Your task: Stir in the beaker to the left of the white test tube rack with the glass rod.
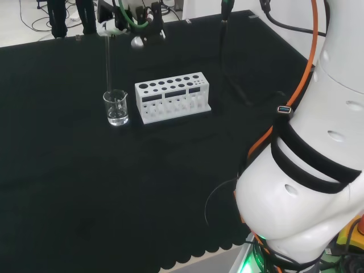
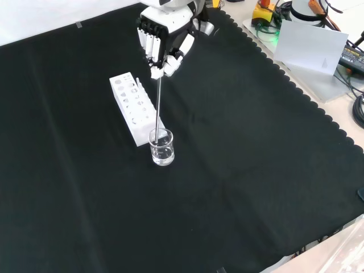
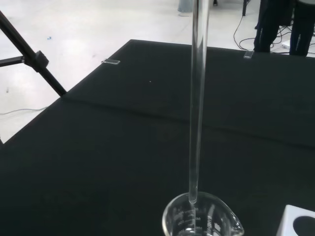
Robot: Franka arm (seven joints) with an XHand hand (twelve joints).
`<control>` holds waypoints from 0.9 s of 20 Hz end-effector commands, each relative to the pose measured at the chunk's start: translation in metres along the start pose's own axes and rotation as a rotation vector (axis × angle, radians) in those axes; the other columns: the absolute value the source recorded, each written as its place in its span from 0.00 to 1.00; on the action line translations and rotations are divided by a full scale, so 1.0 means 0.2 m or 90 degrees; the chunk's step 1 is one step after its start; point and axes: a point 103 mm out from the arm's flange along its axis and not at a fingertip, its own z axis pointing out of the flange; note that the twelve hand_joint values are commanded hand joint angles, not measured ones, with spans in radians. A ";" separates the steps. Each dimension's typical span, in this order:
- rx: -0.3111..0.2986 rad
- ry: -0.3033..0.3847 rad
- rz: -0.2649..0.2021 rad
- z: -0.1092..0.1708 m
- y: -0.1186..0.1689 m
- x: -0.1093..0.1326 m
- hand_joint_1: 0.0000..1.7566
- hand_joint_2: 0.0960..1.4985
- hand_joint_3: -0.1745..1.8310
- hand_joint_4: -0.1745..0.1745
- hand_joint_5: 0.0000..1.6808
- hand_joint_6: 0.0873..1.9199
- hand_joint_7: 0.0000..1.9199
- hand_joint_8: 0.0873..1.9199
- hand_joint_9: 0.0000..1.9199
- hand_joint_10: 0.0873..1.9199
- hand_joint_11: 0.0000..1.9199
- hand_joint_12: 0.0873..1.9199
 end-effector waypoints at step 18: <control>0.034 -0.005 -0.009 0.16 -0.12 -0.04 0.75 0.70 0.00 0.00 0.83 0.00 0.67 0.38 0.87 0.31 0.86 0.25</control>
